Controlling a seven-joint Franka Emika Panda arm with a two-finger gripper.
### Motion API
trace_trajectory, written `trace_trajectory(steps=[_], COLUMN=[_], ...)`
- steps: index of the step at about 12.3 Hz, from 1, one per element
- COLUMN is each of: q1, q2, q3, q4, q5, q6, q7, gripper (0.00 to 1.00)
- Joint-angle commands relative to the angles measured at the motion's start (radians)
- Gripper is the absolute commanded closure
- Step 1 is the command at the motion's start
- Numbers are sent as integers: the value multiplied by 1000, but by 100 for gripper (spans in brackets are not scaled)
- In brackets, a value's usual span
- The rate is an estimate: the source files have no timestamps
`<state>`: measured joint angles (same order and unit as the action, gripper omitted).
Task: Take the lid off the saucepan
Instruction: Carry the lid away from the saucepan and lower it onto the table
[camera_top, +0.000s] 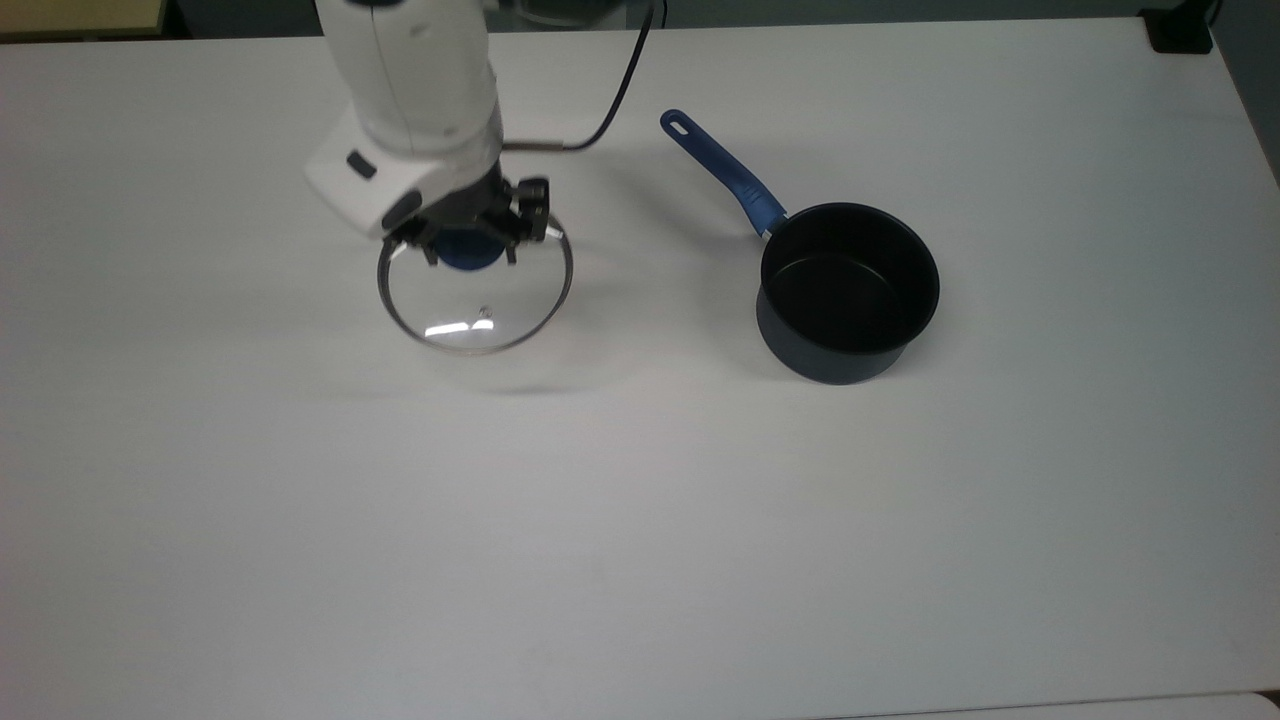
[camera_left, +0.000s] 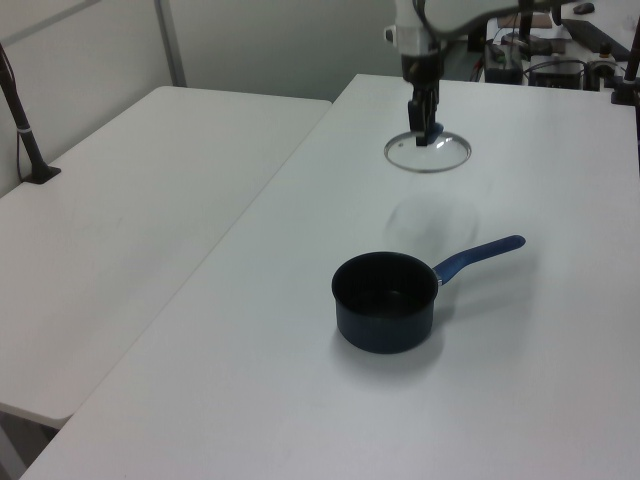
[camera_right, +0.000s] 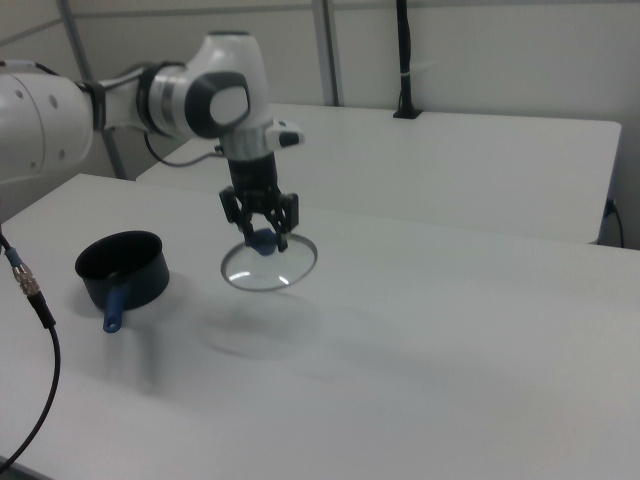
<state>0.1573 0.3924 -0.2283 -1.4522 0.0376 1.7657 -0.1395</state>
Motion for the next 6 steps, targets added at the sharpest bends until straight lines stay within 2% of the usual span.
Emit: trace_trajectory(steps=[1,6], q1=[-18,-7], q2=[-17,57], q3=[12,12], q4=[-111,-168], q5=[-39,-38], q6=[138,233], q7=[-14,-5], gripper=[52,52])
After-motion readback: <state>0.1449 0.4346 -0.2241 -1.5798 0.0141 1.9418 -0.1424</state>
